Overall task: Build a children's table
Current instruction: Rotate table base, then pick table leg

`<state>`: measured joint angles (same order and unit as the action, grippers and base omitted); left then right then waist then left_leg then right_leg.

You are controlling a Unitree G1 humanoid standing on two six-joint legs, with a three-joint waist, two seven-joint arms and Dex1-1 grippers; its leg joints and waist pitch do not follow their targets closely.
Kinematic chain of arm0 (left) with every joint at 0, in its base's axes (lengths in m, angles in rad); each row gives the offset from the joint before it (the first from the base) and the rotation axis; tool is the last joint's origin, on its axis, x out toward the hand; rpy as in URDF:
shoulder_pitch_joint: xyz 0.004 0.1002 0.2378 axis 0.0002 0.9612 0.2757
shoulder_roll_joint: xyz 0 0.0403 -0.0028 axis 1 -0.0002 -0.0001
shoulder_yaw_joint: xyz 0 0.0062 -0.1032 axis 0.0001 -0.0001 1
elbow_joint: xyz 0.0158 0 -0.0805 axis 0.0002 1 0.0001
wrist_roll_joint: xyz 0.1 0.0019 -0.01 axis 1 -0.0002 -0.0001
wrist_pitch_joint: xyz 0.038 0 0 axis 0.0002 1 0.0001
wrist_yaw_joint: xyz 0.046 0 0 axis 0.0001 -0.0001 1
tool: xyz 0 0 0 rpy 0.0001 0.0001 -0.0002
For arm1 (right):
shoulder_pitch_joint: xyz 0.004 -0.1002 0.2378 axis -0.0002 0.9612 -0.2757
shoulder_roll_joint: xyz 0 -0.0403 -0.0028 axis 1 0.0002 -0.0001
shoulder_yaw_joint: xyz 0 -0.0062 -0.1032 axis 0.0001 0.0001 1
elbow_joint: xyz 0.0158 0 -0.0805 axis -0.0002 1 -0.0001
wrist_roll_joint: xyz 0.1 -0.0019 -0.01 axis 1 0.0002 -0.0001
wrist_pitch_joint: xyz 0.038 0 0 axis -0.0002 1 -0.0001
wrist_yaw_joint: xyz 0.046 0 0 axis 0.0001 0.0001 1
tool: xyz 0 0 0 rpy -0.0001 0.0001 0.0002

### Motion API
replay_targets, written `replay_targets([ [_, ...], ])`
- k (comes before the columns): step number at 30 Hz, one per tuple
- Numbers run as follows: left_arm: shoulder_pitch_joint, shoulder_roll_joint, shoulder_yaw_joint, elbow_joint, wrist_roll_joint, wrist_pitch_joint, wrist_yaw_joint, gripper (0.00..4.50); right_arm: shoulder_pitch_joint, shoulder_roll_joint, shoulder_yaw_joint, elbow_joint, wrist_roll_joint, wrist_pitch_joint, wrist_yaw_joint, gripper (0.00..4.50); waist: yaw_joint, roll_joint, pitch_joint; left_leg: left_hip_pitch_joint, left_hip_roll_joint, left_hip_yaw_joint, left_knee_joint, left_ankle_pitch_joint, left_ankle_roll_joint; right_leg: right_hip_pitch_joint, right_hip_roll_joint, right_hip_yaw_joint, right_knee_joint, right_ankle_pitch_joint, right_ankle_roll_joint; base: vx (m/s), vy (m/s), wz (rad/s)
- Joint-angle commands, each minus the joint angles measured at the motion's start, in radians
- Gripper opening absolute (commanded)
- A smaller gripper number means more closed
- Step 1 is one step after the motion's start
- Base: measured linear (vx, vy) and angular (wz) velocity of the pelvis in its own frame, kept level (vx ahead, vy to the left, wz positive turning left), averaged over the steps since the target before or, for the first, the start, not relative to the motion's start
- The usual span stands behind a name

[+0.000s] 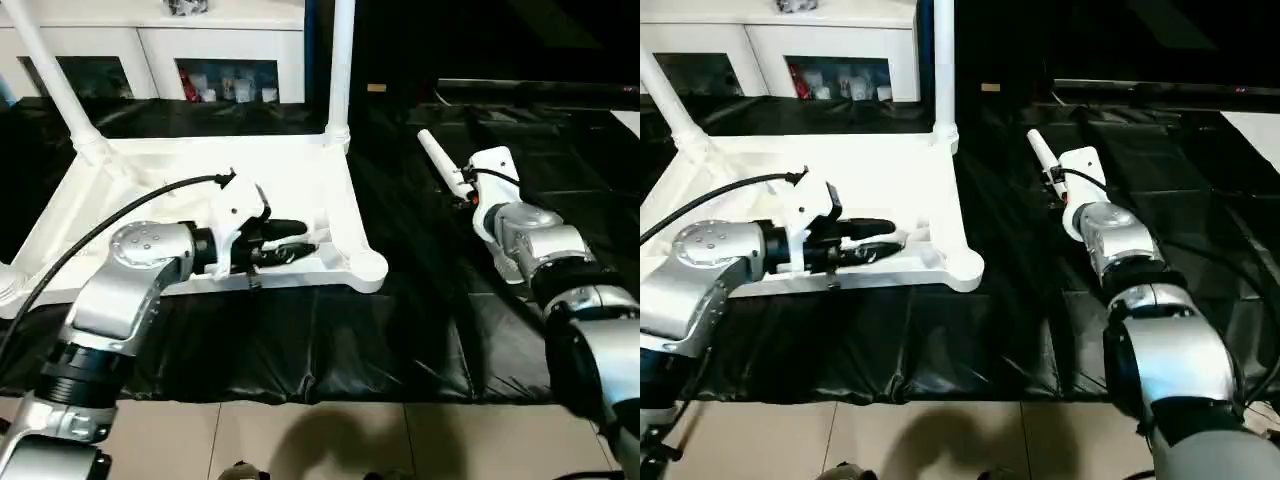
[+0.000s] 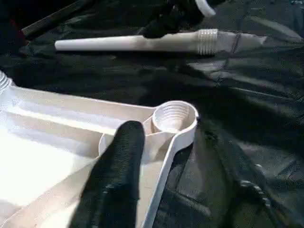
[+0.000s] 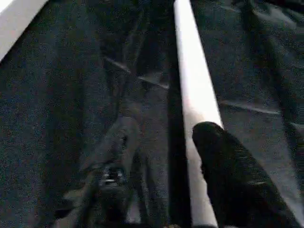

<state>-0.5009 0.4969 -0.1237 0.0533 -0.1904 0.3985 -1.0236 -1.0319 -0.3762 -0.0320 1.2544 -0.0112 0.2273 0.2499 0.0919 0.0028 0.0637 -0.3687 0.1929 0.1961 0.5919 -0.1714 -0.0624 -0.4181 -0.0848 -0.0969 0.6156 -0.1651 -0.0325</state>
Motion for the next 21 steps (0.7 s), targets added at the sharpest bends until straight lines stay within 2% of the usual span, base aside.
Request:
replay_targets([
  [1,0.009,0.029,-0.004,-0.041,-0.008,0.031,-0.010,2.40,-0.030,-0.021,-0.011,0.029,-0.015,0.000,-0.030,2.58,0.004,0.010,-0.075,0.012,0.032,-0.019,-0.059,-0.266,-0.013,0.057,-0.057,0.050,-0.069,-0.264,-0.196,0.000,0.000,0.00],
  [4,0.018,0.041,0.002,-0.058,-0.012,0.046,-0.013,2.60,-0.035,-0.032,-0.013,0.038,-0.019,-0.006,-0.044,2.77,0.008,0.009,-0.076,0.008,0.032,-0.018,-0.058,-0.251,-0.010,0.060,-0.058,0.051,-0.064,-0.231,-0.206,0.000,0.000,0.00],
  [8,0.043,0.073,0.012,-0.087,-0.021,0.072,-0.020,2.94,-0.032,-0.049,-0.018,0.060,-0.024,-0.008,-0.056,3.11,0.012,0.004,-0.077,0.006,0.030,-0.017,-0.057,-0.239,-0.006,0.061,-0.059,0.050,-0.063,-0.232,-0.203,0.000,0.000,0.00],
  [11,0.061,0.098,0.019,-0.108,-0.029,0.089,-0.023,3.25,-0.024,-0.058,-0.020,0.072,-0.030,-0.006,-0.065,3.42,0.015,0.008,-0.074,0.006,0.031,-0.019,-0.058,-0.261,-0.011,0.060,-0.061,0.050,-0.066,-0.271,-0.193,0.000,0.000,0.00],
  [14,0.073,0.117,0.020,-0.126,-0.029,0.099,-0.019,3.36,-0.020,-0.062,-0.013,0.080,-0.037,0.003,-0.062,3.53,0.016,0.009,-0.075,0.007,0.030,-0.018,-0.057,-0.261,-0.012,0.058,-0.058,0.049,-0.065,-0.258,-0.198,0.000,0.000,0.00],
  [15,0.074,0.120,0.020,-0.128,-0.026,0.099,-0.017,3.62,-0.019,-0.062,-0.013,0.082,-0.038,0.007,-0.058,3.61,0.021,0.009,-0.074,0.007,0.030,-0.019,-0.058,-0.264,-0.011,0.058,-0.058,0.049,-0.065,-0.262,-0.197,0.000,0.000,0.00],
  [21,0.085,0.159,0.029,-0.167,-0.041,0.128,-0.042,3.62,-0.006,-0.072,-0.040,0.104,-0.018,0.076,-0.017,3.61,0.034,0.011,-0.075,0.008,0.033,-0.020,-0.058,-0.265,-0.014,0.058,-0.059,0.050,-0.061,-0.242,-0.207,0.000,0.000,0.00],
])
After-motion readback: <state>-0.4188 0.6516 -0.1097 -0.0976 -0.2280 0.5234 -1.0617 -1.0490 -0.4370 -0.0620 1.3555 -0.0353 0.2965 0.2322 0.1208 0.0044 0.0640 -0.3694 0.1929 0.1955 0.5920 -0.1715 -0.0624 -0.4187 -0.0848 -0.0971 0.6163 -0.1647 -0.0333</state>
